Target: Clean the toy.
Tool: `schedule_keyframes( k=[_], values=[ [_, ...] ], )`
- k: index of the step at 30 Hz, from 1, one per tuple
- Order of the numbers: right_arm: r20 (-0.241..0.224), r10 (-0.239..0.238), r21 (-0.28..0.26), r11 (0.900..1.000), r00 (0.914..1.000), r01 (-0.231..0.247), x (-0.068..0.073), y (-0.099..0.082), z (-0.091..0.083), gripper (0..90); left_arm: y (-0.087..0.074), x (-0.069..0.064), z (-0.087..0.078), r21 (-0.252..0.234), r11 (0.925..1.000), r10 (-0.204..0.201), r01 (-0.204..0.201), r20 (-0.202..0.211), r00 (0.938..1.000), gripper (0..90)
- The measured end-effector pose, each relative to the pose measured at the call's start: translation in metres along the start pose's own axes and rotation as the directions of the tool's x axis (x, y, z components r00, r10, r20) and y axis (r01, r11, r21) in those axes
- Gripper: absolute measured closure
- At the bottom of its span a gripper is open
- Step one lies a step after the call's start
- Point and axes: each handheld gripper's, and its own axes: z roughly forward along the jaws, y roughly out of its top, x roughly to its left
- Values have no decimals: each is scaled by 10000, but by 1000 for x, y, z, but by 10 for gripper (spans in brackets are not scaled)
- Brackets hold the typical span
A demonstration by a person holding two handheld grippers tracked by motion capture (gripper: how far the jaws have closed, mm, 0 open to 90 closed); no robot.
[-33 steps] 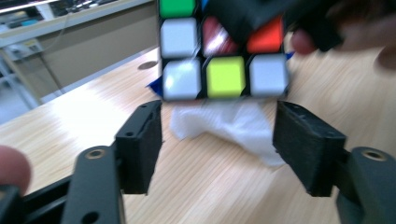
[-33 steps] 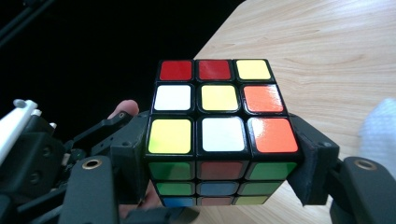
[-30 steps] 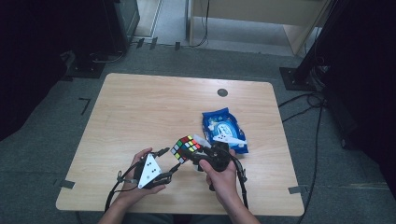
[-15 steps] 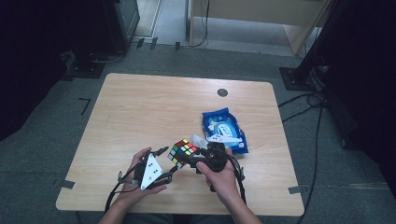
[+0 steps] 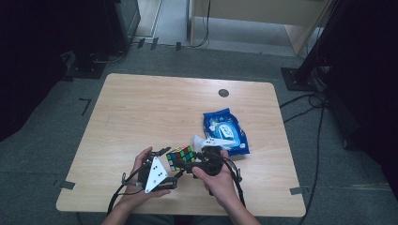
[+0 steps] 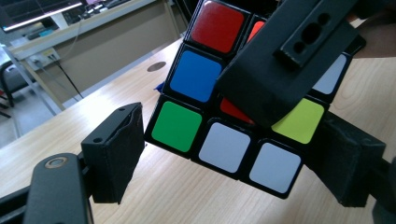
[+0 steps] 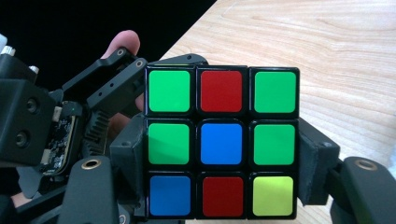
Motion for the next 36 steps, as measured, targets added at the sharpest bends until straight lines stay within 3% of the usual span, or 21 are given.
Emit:
schedule_keyframes(
  k=[16,20,23,25,26,28,29,30,31,32,33,35,36],
  values=[
    [-18,-39,488,9988,10000,40,-1,0,2,342,1,-10,2,82,9969,778,-778,30,9970,274],
    [-42,-57,513,9987,10000,59,-1,0,2,342,1,-9,1,37,9969,788,-788,146,9968,304],
    [-135,-110,377,9992,9998,115,-2,0,2,340,1,-6,0,-28,9986,537,-536,130,9985,340],
    [-319,-161,289,9994,9994,171,-4,3,-1,337,-2,3,-1,23,10000,92,-92,33,10000,340],
    [-319,-161,289,9994,9994,171,-4,3,-1,337,-2,3,-1,23,10000,92,-92,33,10000,340],
    [-468,-215,93,9997,9987,220,-7,6,-7,323,-5,14,-4,130,9995,-280,283,-170,9995,340],
    [-524,-233,-178,9996,9984,224,-9,9,-13,328,-9,22,-6,136,9977,-653,658,-312,9974,340],
    [-524,-233,-178,9996,9984,224,-9,9,-13,328,-9,22,-6,136,9977,-653,658,-312,9974,340],
    [-287,-403,-533,9978,9988,387,-14,11,-19,328,-14,31,-8,213,9947,-992,1004,-541,9936,340],
    [-53,-545,-635,9965,9985,541,-18,11,-20,331,-14,31,-8,213,9947,-992,1004,-541,9936,340],
    [191,-682,-760,9947,9975,695,-22,11,-20,335,-17,39,-11,272,9911,-1280,1302,-695,9893,341],
    [836,-1007,-793,9911,9914,1073,-32,7,-17,352,-19,44,-13,266,9890,-1429,1454,-792,9866,340],
    [836,-1007,-793,9911,9914,1073,-32,7,-17,352,-19,44,-13,266,9890,-1429,1454,-792,9866,340]
  ],
)
